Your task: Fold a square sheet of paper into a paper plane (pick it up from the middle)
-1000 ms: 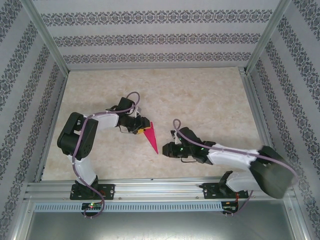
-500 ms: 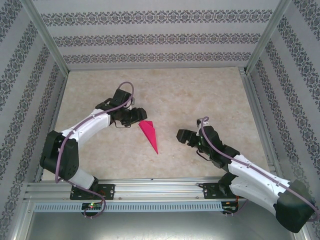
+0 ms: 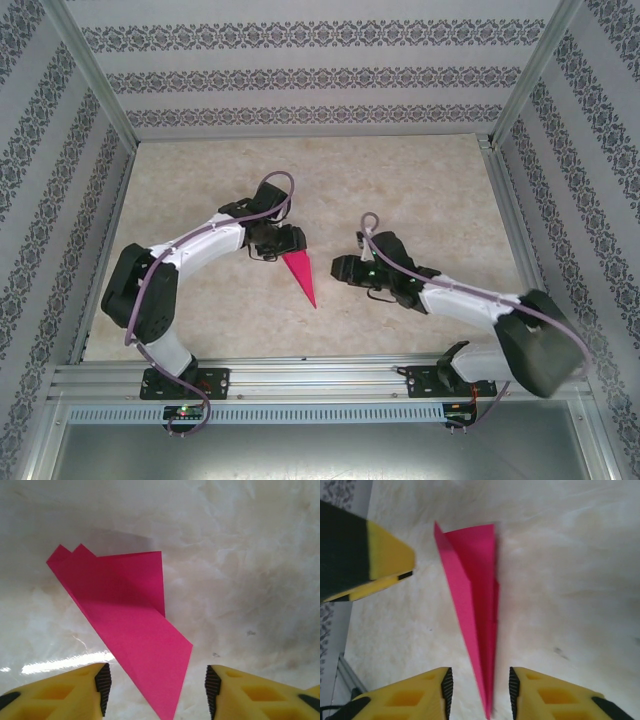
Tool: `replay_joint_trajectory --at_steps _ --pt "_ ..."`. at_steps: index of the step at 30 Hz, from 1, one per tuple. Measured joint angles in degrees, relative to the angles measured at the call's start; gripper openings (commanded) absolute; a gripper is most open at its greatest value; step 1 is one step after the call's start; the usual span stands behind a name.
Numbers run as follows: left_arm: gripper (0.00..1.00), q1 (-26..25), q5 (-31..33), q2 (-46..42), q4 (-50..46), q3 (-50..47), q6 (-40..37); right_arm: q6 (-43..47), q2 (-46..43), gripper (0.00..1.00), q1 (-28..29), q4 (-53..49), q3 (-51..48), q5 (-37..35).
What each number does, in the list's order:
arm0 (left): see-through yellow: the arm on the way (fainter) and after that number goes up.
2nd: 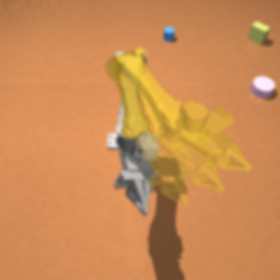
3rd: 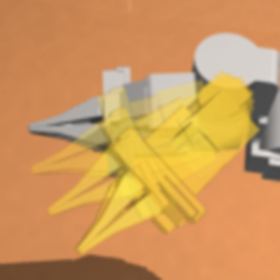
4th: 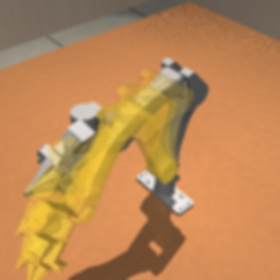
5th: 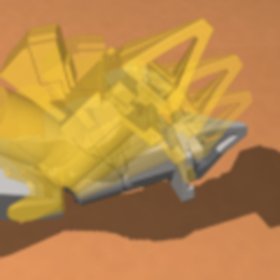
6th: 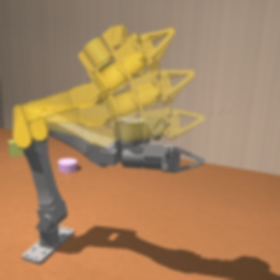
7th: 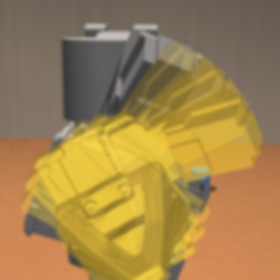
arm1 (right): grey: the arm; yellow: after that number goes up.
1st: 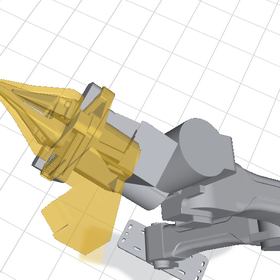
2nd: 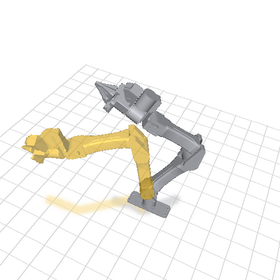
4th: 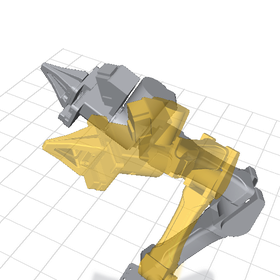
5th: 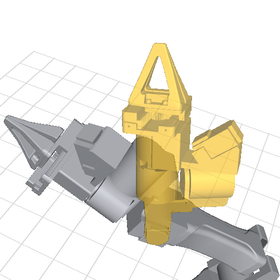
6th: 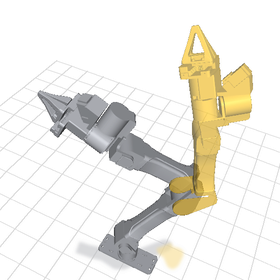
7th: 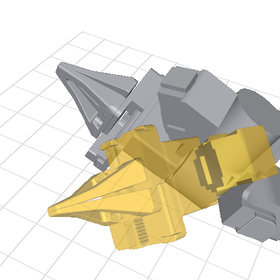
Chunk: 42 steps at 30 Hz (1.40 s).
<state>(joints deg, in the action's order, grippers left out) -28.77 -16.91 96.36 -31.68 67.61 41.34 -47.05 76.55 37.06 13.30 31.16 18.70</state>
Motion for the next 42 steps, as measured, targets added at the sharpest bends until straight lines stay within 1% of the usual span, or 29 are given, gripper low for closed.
replay_joint_trajectory --at_steps 3,6,9,12,15,17,19,23,28,34,37,42 --pt "0.63 0.0 2.0 2.5 -3.7 3.3 1.0 -0.2 6.5 0.35 1.4 1.4 3.9 1.3" --pt "0.64 0.0 4.2 5.9 -7.7 7.9 1.6 -0.8 10.1 0.34 2.2 1.3 5.7 0.1" --pt "0.65 -0.1 6.5 8.6 -11.6 11.6 2.5 -2.4 10.6 0.35 2.4 1.3 5.0 -3.2" --pt "0.65 -0.2 8.0 10.7 -14.9 13.8 2.8 -3.9 10.4 0.39 2.3 1.6 3.8 -5.7" --pt "0.66 -0.9 8.2 12.8 -17.2 15.5 2.9 -4.2 10.4 0.41 2.2 1.6 3.5 -6.1" --pt "0.67 -1.4 8.1 14.3 -17.9 16.2 2.9 -4.2 10.4 0.42 2.2 1.6 3.7 -5.9" --pt "0.71 -1.8 7.7 15.3 -18.1 16.4 2.9 -4.2 10.5 0.43 2.2 1.6 3.7 -5.8" --pt "0.74 -2.0 7.0 15.5 -18.3 16.4 2.9 -4.2 11.4 0.45 2.2 2.0 3.7 -5.8" --pt "0.75 -2.0 6.6 15.8 -18.9 17.3 2.9 -4.3 12.9 0.47 2.2 2.8 3.7 -5.3" --pt "0.78 -2.0 5.0 18.0 -18.9 19.2 2.9 -4.3 13.8 0.47 2.2 3.1 3.7 -4.7" --pt "0.78 -2.0 4.7 18.1 -18.9 19.3 2.9 -4.3 13.9 0.48 2.2 3.3 3.7 -4.7" --pt "0.73 -2.0 5.2 18.2 -19.5 19.6 2.9 -4.7 13.9 0.49 2.2 3.9 3.7 -4.3"
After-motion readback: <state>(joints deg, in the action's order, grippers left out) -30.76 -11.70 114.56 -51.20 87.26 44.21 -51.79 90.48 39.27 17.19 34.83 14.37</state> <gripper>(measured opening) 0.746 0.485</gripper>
